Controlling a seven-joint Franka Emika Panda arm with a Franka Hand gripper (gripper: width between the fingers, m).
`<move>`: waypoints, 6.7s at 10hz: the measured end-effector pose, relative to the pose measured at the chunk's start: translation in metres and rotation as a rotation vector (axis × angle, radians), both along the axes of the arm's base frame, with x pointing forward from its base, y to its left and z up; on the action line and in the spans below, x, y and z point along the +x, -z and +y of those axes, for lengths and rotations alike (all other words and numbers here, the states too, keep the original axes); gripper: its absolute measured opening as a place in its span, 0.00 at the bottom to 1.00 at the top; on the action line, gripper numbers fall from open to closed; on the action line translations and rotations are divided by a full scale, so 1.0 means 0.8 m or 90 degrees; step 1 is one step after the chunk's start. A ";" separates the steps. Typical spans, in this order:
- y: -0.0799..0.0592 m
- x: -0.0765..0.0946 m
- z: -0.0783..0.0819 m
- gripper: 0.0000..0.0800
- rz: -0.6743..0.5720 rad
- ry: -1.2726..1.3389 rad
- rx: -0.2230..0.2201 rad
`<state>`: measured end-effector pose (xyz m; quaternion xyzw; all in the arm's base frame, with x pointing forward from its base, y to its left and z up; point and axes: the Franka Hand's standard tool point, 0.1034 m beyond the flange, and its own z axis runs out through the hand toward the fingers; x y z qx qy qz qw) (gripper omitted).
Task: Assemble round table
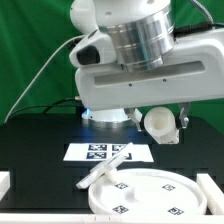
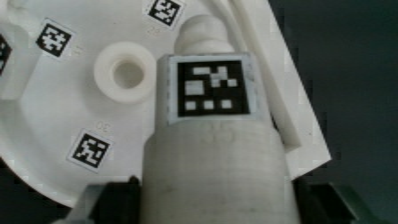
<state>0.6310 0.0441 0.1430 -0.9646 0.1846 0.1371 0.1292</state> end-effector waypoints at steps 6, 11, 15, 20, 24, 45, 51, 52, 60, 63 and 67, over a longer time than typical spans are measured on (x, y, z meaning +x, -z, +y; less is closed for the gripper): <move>-0.014 -0.035 -0.012 0.51 -0.285 0.002 -0.111; -0.018 -0.047 0.003 0.51 -0.516 0.023 -0.174; 0.021 -0.095 0.008 0.51 -0.529 -0.039 -0.224; 0.044 -0.102 0.013 0.51 -0.510 -0.086 -0.242; 0.032 -0.080 -0.005 0.51 -0.523 -0.094 -0.249; 0.074 -0.084 -0.005 0.51 -0.507 -0.105 -0.261; 0.079 -0.091 -0.003 0.51 -0.497 -0.102 -0.259; 0.081 -0.093 -0.003 0.51 -0.491 -0.103 -0.257; 0.071 -0.097 0.017 0.81 -0.373 -0.106 -0.179; 0.071 -0.094 0.003 0.81 -0.265 -0.133 -0.140; 0.082 -0.103 -0.005 0.81 -0.226 -0.144 -0.138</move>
Offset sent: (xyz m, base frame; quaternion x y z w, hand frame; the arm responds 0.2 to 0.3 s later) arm -0.0404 -0.0058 0.0002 -0.0744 0.1766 -0.0766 0.9785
